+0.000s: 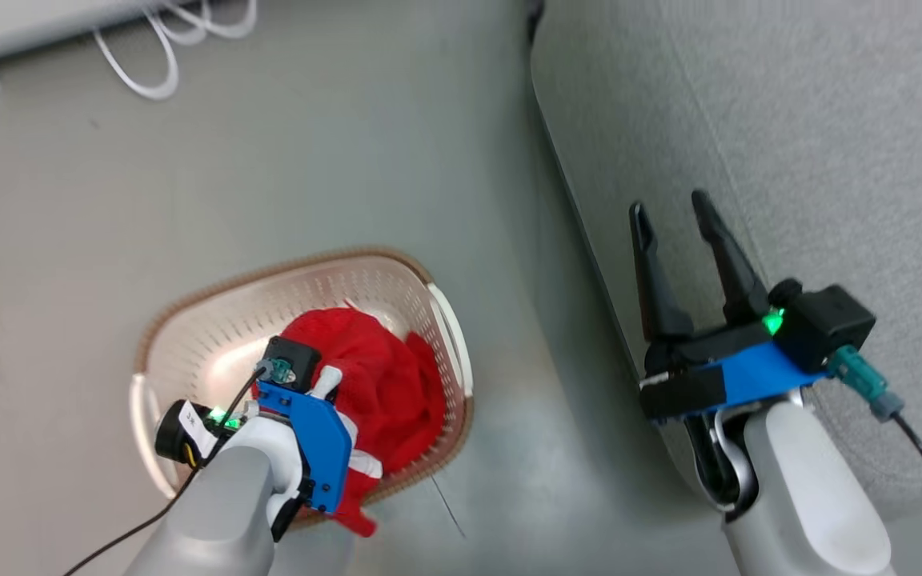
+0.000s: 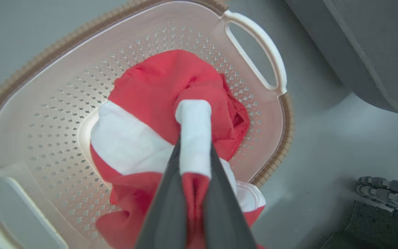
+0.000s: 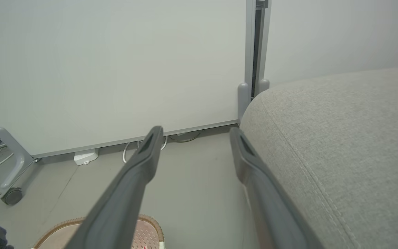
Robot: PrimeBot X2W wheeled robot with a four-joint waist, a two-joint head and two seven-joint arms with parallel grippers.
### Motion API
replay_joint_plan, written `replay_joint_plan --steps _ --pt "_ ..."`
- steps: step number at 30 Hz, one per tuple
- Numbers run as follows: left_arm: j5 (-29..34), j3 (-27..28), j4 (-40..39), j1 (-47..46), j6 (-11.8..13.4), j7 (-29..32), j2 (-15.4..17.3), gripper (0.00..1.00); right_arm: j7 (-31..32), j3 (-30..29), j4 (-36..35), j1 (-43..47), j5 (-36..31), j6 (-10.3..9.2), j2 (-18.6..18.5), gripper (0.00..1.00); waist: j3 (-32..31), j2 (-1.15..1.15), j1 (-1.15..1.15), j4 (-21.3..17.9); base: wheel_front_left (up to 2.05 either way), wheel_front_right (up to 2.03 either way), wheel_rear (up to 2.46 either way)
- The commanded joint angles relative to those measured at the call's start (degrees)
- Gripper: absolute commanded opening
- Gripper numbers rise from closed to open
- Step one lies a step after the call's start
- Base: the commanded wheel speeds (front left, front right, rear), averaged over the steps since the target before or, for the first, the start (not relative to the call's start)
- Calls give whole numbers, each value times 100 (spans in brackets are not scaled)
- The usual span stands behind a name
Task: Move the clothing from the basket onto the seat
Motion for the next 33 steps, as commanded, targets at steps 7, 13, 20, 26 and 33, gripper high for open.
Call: replay_joint_plan --steps 7,13,20,26,33 --pt "-217 -319 -274 144 -72 -427 -91 0 -4 -28 353 625 -134 -2 -15 100 -1701 0 1 640 0 0 0" --pt "-765 -731 -1033 77 -100 -492 -93 0 45 60 448 888 -171 -2 -14 100 -2182 0 1 835 0 0 0" --pt "-1361 -1147 -1746 -172 -68 -523 -95 0 184 101 423 1133 -257 -2 -14 100 -2583 0 1 1022 0 0 0" --pt "-1752 -1614 -2214 -506 97 -488 -95 0 331 100 305 1359 -297 -2 -13 100 -2872 0 1 1138 0 0 0" --pt "-2232 -2014 -2464 -863 310 -487 -95 0 454 183 160 1495 -332 -2 -13 100 -3030 0 1 1157 0 0 0"
